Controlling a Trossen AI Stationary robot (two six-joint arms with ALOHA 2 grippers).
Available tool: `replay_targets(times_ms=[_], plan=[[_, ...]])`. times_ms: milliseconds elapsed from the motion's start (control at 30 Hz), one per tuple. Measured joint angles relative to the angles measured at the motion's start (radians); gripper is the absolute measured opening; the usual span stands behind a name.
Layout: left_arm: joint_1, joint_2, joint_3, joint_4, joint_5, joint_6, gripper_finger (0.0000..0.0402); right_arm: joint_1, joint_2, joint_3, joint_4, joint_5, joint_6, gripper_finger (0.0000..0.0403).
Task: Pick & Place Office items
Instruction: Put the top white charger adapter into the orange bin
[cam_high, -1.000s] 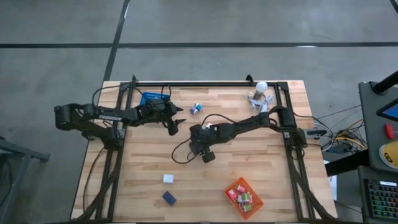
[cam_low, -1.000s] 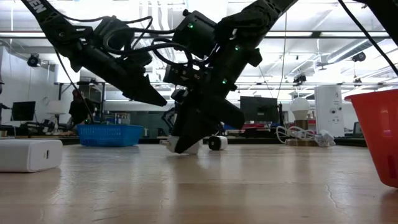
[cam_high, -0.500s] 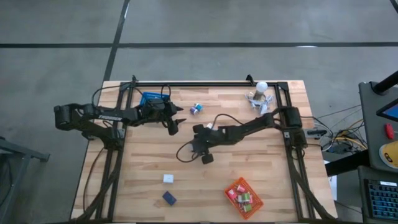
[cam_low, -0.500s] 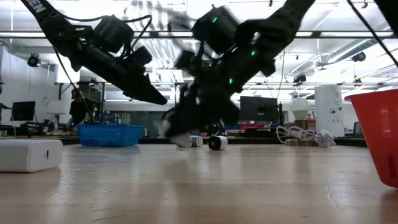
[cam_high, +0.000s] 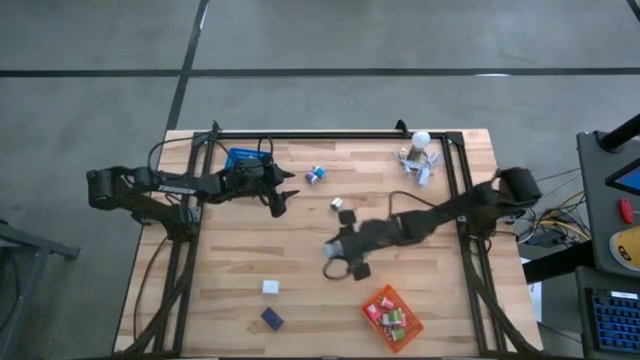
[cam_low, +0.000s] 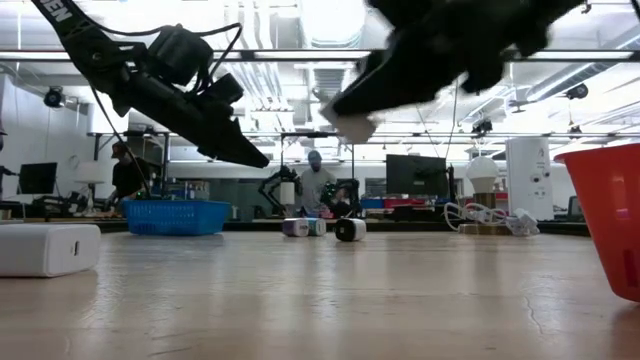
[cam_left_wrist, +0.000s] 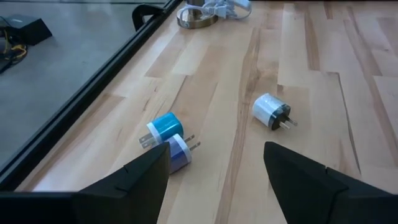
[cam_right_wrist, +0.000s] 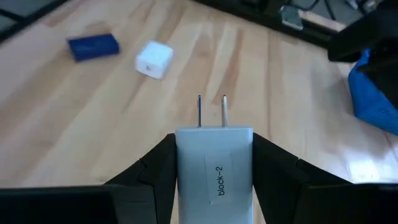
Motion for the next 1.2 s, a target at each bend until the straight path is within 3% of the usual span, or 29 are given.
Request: replay_targets(times_ms=[233,600,767,1000,1200], plan=[[0.0,0.0,-0.006,0.007,0.0,-0.001,0.0259,0.178,-0.15,0.002,-0.251,0.18,0.168,0.0158],[-0.001,0.0,-0.006,0.008,-0.001,-0.004,0.0259,0.388,-0.12,0.121,-0.55,0.269,0.491,0.0158],[-0.001,0.0,-0.006,0.012,-0.001,-0.004,0.0259,0.436,-0.043,0.215,-0.664,0.25,0.577,0.0158],[-0.001,0.0,-0.006,0.015,-0.001,-0.003,0.0259,0.469,0.095,0.378,-0.892,0.131,0.66,0.0158],[-0.001,0.0,-0.006,0.018,-0.001,-0.003,0.0259,0.478,0.158,0.422,-0.933,0.051,0.69,0.0158]])
